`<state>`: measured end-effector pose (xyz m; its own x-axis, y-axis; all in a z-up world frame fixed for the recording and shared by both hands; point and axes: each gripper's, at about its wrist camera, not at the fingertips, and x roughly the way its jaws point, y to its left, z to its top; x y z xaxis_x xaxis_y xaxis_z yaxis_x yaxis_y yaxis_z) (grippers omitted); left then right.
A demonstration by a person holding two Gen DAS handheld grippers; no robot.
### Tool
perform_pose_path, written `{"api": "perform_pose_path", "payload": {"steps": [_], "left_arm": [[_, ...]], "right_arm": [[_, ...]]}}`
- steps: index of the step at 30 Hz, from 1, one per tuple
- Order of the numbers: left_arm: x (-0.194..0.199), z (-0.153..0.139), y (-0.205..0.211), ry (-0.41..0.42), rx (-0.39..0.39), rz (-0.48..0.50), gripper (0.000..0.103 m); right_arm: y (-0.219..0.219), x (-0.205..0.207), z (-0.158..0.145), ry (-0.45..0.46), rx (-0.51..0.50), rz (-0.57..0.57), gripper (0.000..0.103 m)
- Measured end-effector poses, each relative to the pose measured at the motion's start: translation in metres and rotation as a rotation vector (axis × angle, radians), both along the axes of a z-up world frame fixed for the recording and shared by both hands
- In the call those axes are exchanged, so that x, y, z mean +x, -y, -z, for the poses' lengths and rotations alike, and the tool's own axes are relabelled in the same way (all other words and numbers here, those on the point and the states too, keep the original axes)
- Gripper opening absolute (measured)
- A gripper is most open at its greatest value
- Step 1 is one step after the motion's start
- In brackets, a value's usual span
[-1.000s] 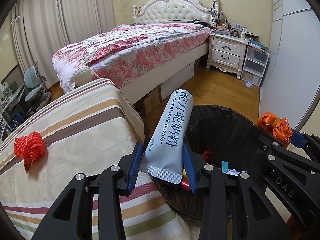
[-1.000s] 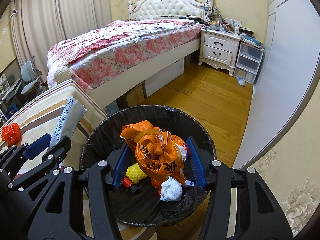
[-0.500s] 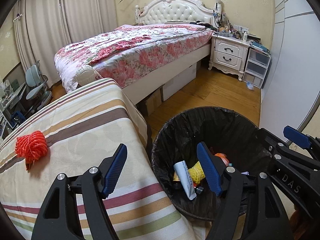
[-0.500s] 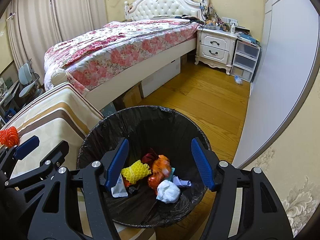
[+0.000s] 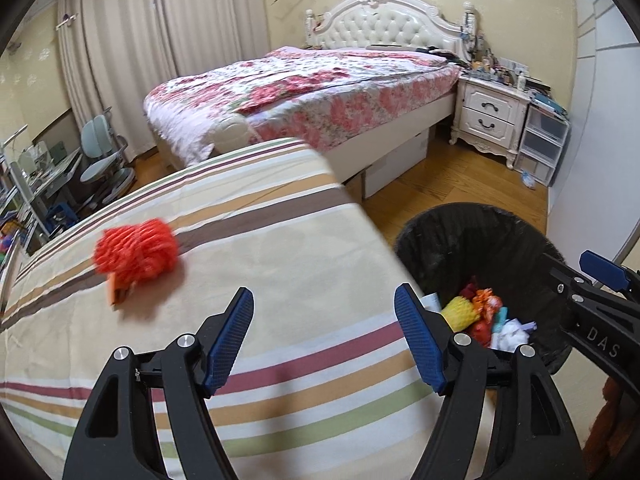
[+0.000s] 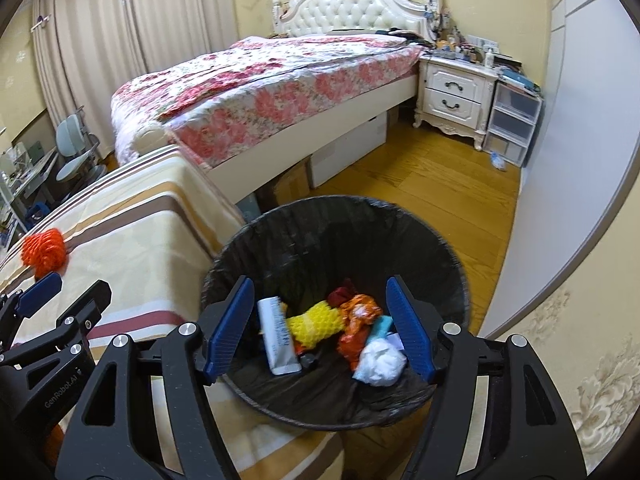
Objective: Collect trash
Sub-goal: 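Move both open tools back over the red mesh bundle on the bed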
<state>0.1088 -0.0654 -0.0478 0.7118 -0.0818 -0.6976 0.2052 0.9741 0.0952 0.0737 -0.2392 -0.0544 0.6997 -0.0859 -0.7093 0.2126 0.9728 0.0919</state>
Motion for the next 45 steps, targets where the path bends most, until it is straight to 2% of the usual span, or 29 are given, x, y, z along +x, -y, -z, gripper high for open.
{"api": "perform_pose_path", "payload": {"steps": [12,21,28,37,45], "left_arm": [[-0.016,0.007,-0.122,-0.028,0.011,-0.220,0.071],[-0.015,0.011,-0.197,-0.049,0.002,-0.348,0.071],[-0.012,0.012,-0.232,-0.057,-0.022,-0.411,0.071],[-0.008,0.016,-0.271,-0.073,-0.045,-0.469,0.071],[-0.007,0.017,-0.278,-0.078,-0.065,-0.473,0.071]], "right_arm": [[-0.107,0.016,0.003,-0.031,-0.013,-0.232,0.068],[-0.184,0.031,0.009,-0.074,-0.042,-0.379,0.070],[-0.233,0.046,0.011,-0.090,-0.064,-0.448,0.072],[-0.274,0.067,0.009,-0.087,-0.075,-0.466,0.074],[-0.293,0.081,0.008,-0.080,-0.102,-0.468,0.078]]}}
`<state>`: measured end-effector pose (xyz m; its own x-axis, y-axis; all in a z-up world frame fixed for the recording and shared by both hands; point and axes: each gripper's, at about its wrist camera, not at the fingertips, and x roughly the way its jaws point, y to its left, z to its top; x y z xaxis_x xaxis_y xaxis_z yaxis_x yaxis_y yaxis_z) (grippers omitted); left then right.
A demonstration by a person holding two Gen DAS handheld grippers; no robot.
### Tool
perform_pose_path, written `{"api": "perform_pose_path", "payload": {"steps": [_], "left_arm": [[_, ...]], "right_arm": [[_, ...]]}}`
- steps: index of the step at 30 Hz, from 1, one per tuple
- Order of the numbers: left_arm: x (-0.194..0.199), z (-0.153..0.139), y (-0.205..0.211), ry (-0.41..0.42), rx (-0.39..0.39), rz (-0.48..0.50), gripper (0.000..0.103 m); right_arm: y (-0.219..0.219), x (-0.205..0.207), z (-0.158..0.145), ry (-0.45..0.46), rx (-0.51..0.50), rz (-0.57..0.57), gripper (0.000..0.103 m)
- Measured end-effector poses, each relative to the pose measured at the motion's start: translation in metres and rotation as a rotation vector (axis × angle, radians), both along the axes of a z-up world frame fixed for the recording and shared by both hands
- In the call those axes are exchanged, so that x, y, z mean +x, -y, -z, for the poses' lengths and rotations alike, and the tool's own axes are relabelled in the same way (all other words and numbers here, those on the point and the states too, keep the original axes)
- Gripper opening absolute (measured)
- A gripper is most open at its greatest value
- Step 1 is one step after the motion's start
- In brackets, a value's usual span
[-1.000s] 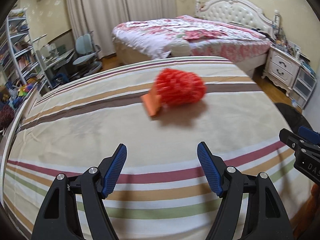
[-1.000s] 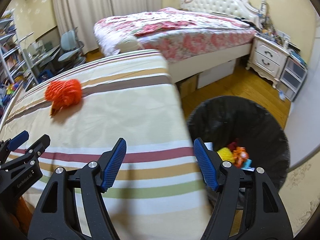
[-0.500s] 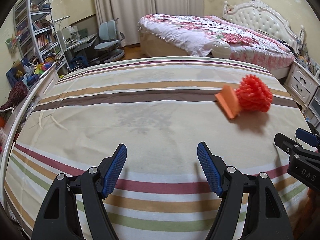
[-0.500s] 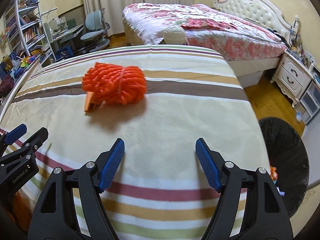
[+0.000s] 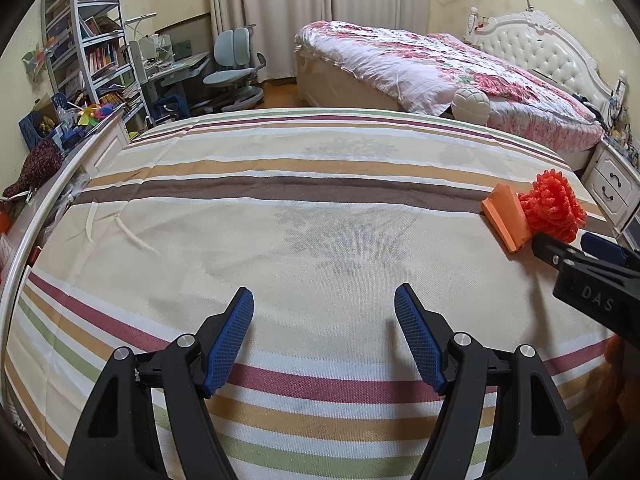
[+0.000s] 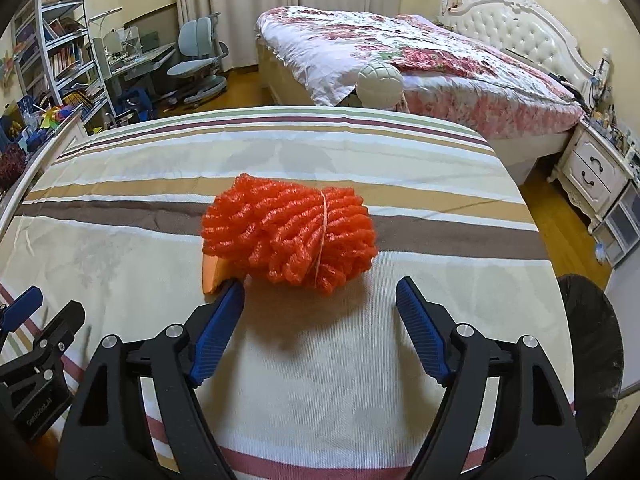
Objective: Collect trash
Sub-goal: 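Move both open tools back over the red mesh bundle on the bed, then close the right tool on the red mesh bundle and lift it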
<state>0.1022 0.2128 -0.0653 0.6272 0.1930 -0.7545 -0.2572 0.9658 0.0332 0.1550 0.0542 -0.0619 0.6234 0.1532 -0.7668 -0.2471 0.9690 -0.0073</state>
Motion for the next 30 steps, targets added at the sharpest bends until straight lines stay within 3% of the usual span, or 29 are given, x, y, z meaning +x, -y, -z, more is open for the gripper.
{"api": "perform_pose_path", "payload": {"steps": [9,14,16,18,25,30], "left_arm": [[0.002,0.000,0.000,0.001,0.002,0.001,0.071],[0.009,0.002,0.002,0.002,0.003,-0.004,0.071],[0.012,0.002,0.003,0.003,0.004,-0.003,0.071],[0.015,0.001,0.005,0.004,0.007,0.001,0.071],[0.018,0.001,0.007,0.002,0.003,0.007,0.071],[0.019,0.001,0.005,0.002,-0.010,0.006,0.071]], "right_arm": [[-0.008,0.012,0.002,-0.017,-0.005,-0.010,0.077],[-0.014,0.015,0.003,-0.023,-0.014,-0.035,0.062],[-0.013,0.015,0.004,-0.029,-0.011,-0.038,0.046],[-0.012,0.015,0.004,-0.025,-0.009,-0.035,0.040],[-0.003,0.016,0.003,-0.025,-0.001,-0.021,0.036],[0.006,0.016,0.002,-0.036,0.015,-0.011,0.039]]}}
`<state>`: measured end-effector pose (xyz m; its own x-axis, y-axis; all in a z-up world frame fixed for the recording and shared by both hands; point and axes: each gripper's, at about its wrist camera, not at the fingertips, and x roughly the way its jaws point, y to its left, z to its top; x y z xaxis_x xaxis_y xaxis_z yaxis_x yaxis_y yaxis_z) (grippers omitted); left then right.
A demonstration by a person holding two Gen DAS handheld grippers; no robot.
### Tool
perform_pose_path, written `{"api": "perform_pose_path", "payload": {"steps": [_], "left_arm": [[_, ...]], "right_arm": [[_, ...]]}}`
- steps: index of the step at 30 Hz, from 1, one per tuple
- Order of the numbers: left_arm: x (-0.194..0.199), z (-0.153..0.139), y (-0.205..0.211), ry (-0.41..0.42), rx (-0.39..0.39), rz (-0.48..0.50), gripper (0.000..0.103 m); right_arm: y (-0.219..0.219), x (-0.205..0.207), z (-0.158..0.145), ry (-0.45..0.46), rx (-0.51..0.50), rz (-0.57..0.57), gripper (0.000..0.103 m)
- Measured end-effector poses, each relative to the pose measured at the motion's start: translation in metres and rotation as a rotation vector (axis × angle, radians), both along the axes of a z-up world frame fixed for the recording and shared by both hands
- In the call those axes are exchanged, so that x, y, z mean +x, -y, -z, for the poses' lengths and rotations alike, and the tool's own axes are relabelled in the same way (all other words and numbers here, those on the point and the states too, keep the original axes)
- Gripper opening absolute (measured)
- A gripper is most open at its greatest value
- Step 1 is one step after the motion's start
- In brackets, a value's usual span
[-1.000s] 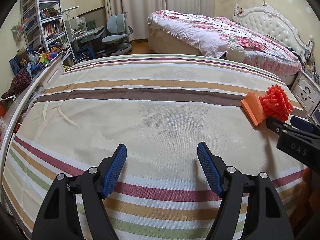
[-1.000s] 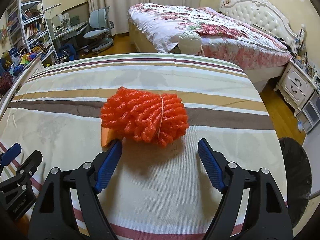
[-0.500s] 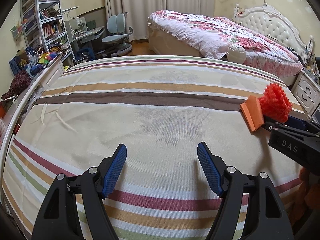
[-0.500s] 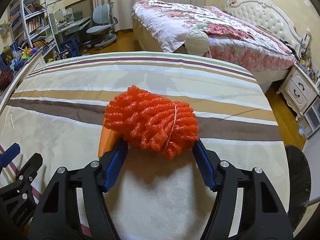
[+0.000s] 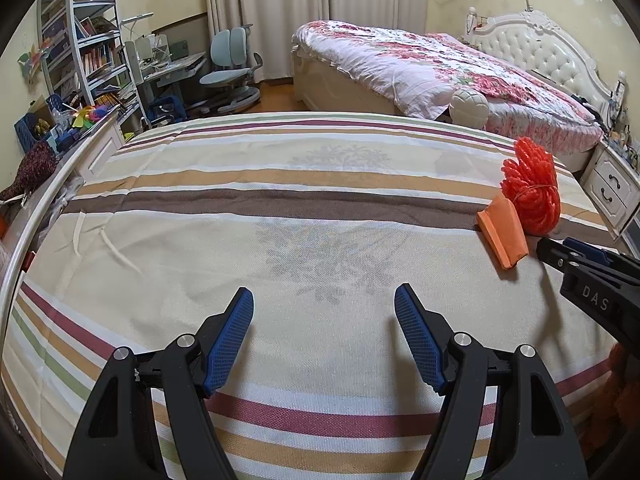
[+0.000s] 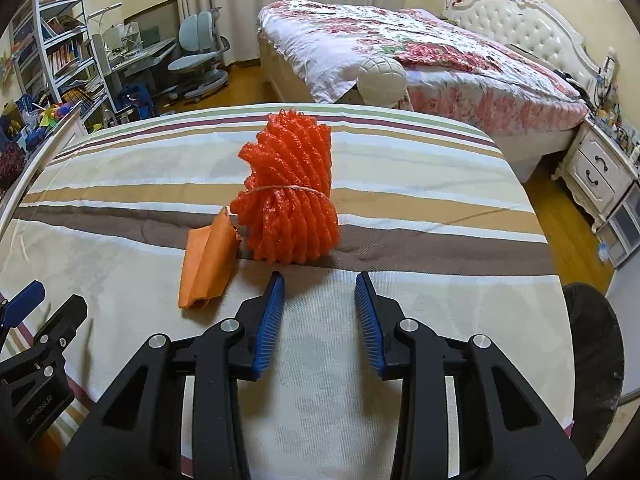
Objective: Collect trash
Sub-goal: 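Close the right tool on the red mesh bundle and lift it, then lower the left tool onto the orange paper scrap and close it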
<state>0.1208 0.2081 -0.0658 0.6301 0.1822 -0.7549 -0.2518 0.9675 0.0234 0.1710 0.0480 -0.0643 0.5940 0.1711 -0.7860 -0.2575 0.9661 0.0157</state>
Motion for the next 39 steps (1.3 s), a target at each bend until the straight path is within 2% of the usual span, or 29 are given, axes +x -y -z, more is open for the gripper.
{"api": "perform_pose_path", "payload": {"steps": [1,3,11,17,25,26,28,35,39], "left_arm": [[0.000,0.000,0.000,0.001,0.000,0.001,0.071],[-0.001,-0.001,-0.002,0.006,-0.005,0.000,0.071],[-0.001,-0.005,-0.027,0.017,0.008,-0.052,0.071],[-0.004,-0.011,-0.057,0.030,0.008,-0.119,0.071],[-0.002,-0.011,-0.070,0.027,-0.004,-0.142,0.071],[-0.002,-0.010,-0.069,0.024,-0.007,-0.138,0.071],[-0.001,-0.008,-0.066,0.020,-0.011,-0.129,0.071],[0.002,-0.006,-0.039,0.018,-0.026,-0.079,0.071],[0.005,-0.007,-0.019,0.022,-0.027,-0.041,0.072]], "right_arm": [[0.002,-0.001,-0.001,0.007,0.000,0.007,0.047],[0.006,-0.005,-0.003,0.021,0.001,0.016,0.057],[0.011,-0.005,-0.023,0.059,0.035,0.027,0.063],[-0.007,0.008,-0.034,0.078,0.050,0.006,0.064],[-0.025,0.036,-0.021,0.055,0.042,0.027,0.064],[-0.023,0.038,-0.019,0.044,0.051,0.033,0.063],[-0.021,0.039,-0.015,0.026,0.050,0.033,0.050],[0.004,0.020,-0.023,0.045,0.072,0.041,0.045],[0.026,0.007,-0.031,0.082,0.024,0.067,0.044]]}}
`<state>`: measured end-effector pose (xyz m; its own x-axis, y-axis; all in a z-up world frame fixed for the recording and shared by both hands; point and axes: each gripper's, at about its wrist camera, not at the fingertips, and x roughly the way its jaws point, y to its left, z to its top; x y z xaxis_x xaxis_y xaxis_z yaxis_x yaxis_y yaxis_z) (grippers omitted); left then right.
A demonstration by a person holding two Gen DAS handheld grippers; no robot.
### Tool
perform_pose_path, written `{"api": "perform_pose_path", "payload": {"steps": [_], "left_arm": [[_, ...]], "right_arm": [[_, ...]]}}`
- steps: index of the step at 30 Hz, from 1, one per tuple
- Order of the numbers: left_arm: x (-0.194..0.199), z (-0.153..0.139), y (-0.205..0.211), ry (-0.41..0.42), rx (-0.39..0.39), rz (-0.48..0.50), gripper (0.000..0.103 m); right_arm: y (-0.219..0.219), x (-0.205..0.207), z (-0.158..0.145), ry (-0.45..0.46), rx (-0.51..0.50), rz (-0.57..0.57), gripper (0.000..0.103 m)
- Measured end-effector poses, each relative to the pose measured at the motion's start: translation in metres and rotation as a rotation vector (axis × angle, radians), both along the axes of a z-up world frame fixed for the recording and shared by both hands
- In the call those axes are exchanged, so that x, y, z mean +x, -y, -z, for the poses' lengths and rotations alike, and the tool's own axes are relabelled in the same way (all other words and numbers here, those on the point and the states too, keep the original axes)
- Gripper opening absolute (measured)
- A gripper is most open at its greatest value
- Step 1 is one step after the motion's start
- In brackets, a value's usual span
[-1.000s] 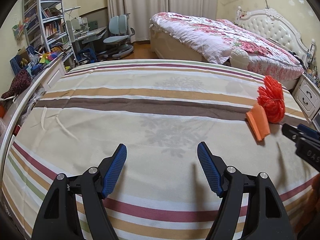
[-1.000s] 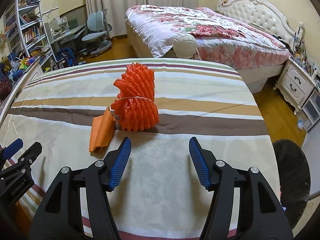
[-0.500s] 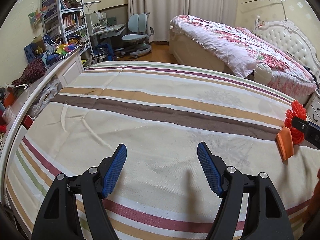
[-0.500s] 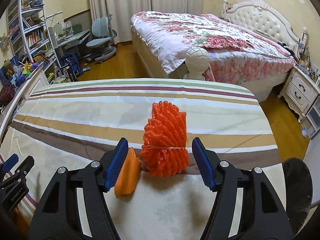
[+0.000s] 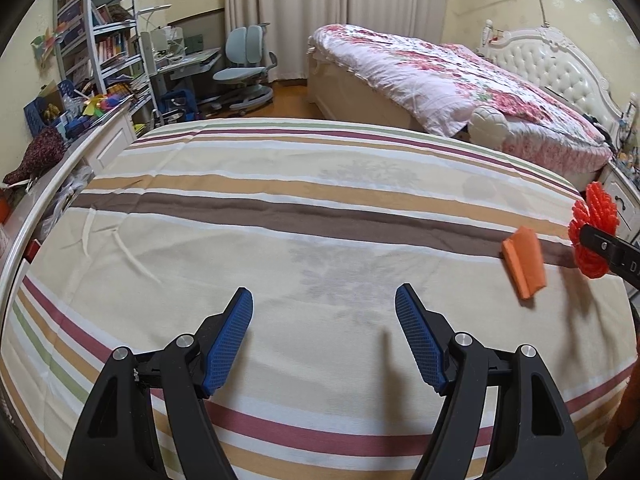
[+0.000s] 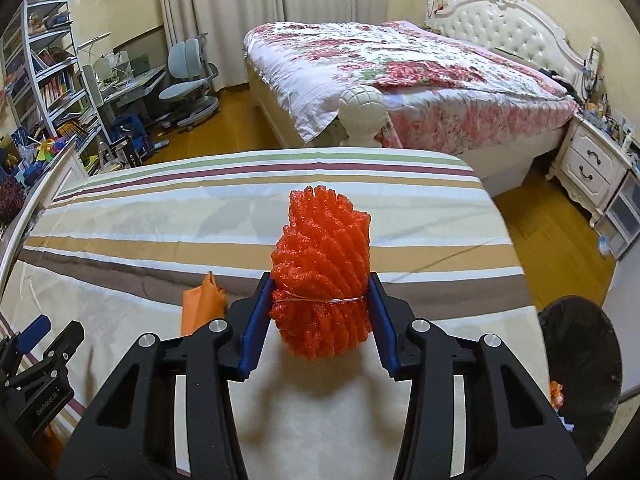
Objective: Collect trash
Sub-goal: 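Lower the left tool onto the orange paper scrap and close it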
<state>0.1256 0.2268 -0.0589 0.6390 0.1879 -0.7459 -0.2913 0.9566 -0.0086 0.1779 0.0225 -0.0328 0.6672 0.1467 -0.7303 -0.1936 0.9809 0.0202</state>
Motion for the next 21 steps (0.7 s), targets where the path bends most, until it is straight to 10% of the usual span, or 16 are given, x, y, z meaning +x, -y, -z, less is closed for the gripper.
{"api": "perform_pose_path", "payload": {"steps": [21], "left_arm": [[0.022,0.001,0.084,0.029,0.022,0.136,0.073]], "right_arm": [[0.049,0.003,0.029,-0.012,0.023,0.055,0.044]]}}
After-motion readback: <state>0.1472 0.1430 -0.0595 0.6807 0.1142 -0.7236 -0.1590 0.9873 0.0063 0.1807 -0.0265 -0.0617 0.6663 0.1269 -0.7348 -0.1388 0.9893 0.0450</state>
